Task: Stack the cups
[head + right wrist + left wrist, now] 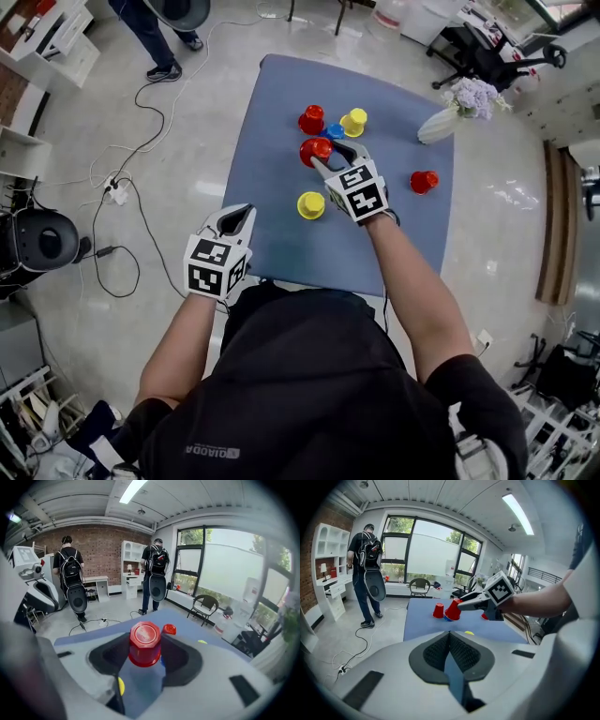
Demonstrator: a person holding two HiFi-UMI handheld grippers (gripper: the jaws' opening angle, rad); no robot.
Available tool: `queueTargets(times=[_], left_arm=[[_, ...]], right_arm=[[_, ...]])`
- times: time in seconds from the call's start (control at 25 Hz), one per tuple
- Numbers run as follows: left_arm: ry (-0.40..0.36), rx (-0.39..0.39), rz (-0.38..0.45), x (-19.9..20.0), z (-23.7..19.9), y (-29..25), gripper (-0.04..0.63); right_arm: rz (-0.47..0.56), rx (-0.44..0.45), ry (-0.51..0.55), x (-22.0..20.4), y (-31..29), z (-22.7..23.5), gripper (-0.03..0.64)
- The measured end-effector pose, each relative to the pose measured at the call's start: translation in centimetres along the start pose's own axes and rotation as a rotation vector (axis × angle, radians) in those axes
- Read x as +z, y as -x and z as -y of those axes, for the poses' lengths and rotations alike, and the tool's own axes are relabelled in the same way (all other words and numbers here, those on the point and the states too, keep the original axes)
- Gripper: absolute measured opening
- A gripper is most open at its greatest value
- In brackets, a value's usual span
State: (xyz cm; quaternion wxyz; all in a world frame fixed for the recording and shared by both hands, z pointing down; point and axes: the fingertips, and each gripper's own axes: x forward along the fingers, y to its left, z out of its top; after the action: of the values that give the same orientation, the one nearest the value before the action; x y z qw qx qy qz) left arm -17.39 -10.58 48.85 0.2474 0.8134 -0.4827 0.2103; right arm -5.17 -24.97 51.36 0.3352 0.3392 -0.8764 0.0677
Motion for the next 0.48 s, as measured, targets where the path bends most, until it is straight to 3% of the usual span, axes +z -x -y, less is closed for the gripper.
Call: queueTargets(times=[0.48], left_arm=[[-0.024,-0.054,-0.021,-0.6,3.3,-1.0,0.004]], right_arm=[[-0.094,-0.103,-0.118,-10.0,6.1,1.9,0.209]])
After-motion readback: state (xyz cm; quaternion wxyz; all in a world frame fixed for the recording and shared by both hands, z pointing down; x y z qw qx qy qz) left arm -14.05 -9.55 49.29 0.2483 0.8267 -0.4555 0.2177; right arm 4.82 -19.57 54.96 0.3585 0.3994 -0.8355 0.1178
